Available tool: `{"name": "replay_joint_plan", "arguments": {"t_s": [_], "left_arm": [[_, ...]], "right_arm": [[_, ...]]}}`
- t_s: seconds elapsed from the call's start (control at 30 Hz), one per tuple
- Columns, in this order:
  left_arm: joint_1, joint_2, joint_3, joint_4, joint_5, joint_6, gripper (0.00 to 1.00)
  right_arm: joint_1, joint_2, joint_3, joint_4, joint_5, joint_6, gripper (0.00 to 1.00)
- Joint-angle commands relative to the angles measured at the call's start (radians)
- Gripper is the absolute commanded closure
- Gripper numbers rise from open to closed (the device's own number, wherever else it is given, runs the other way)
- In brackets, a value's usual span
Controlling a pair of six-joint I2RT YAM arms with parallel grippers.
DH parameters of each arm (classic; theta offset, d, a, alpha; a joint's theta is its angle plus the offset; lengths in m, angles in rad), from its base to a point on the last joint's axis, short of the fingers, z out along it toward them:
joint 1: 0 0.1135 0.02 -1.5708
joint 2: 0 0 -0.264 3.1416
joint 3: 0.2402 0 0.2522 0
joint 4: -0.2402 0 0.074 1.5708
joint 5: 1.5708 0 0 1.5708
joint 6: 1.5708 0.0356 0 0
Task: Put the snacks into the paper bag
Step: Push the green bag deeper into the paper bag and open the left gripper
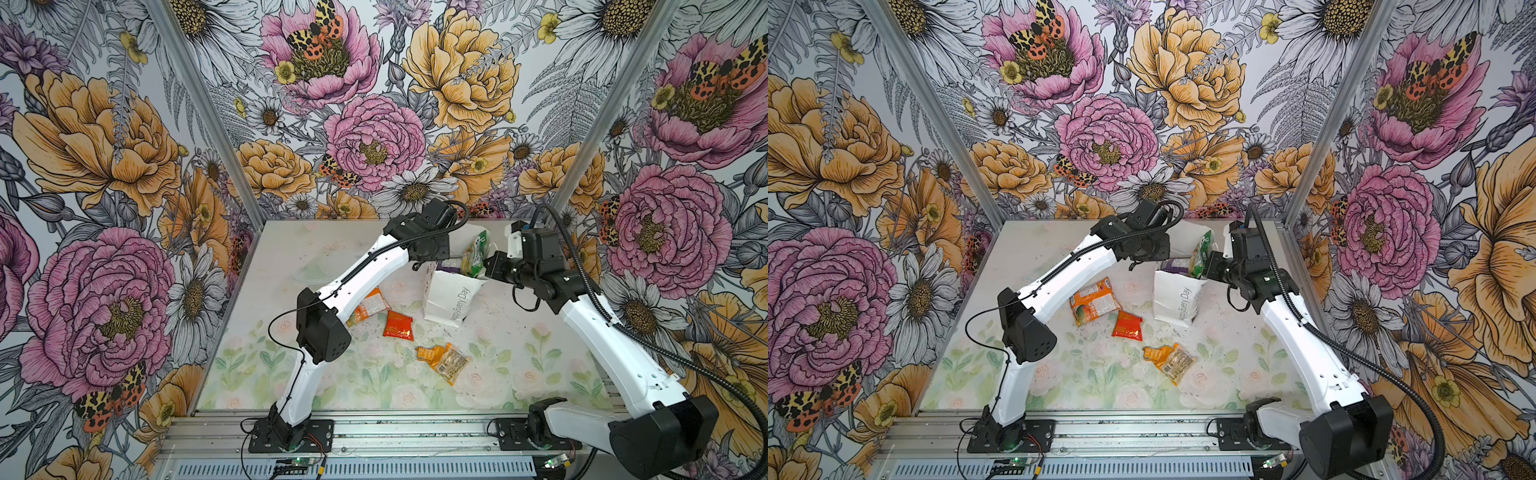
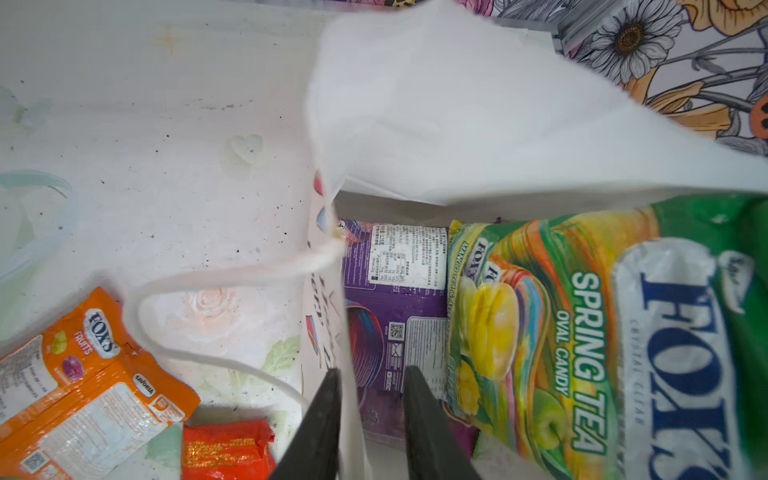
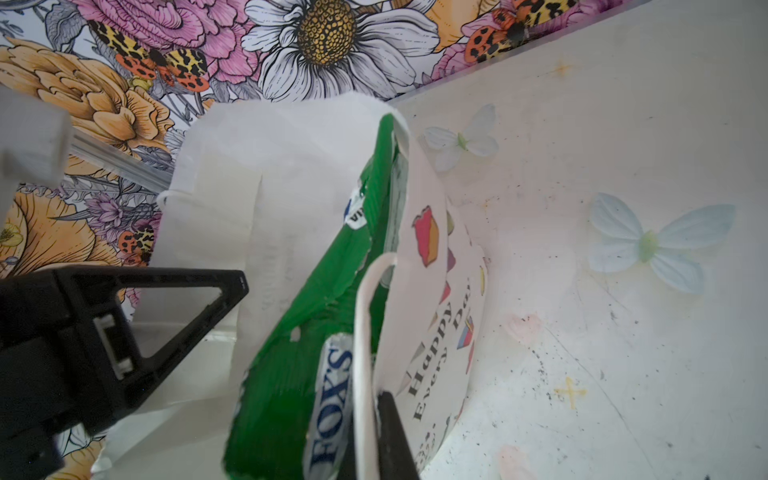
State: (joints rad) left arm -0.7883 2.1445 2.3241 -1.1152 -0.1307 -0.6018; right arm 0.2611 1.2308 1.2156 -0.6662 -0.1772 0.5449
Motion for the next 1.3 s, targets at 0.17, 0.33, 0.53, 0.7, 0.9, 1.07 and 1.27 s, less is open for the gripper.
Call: {"name": "replay_joint_plan", "arguments": {"t_s": [0.17,0.33,0.53,0.7,0.9,1.07,1.27], "left_arm": [[-0.013,-0.104,-0.013,0.003,-0.106,0.017,1.00],[-0.032,-0.135,-0.026,0.037,-0.147,0.025,1.00],[-0.074,-0.221,-0.123,0.172,-0.194,0.060,1.00],[-0.068,-0.305,-0.297,0.326,-0.178,0.047,1.00],[-0.040,-0.229,-0.287,0.276,-0.037,0.017,1.00],[-0.040,-0.191,-0.258,0.224,-0.021,0.015,0.99],[-0.045,-0.236,-0.253,0.226,-0.071,0.045,0.71]], "right_arm": [[0.114,0.037,0.119,0.039,0.040,-0.001,1.00],[0.093,0.003,0.076,0.037,0.088,-0.008,1.00],[-0.034,-0.048,0.051,0.009,0.102,-0.008,1.00],[-0.066,-0.062,0.052,0.010,0.088,-0.020,1.00],[-0.066,-0.018,-0.010,0.015,0.038,0.004,1.00],[-0.066,-0.036,-0.040,0.014,0.051,-0.001,1.00],[-0.067,-0.035,-0.028,0.017,0.049,-0.002,1.00]]}}
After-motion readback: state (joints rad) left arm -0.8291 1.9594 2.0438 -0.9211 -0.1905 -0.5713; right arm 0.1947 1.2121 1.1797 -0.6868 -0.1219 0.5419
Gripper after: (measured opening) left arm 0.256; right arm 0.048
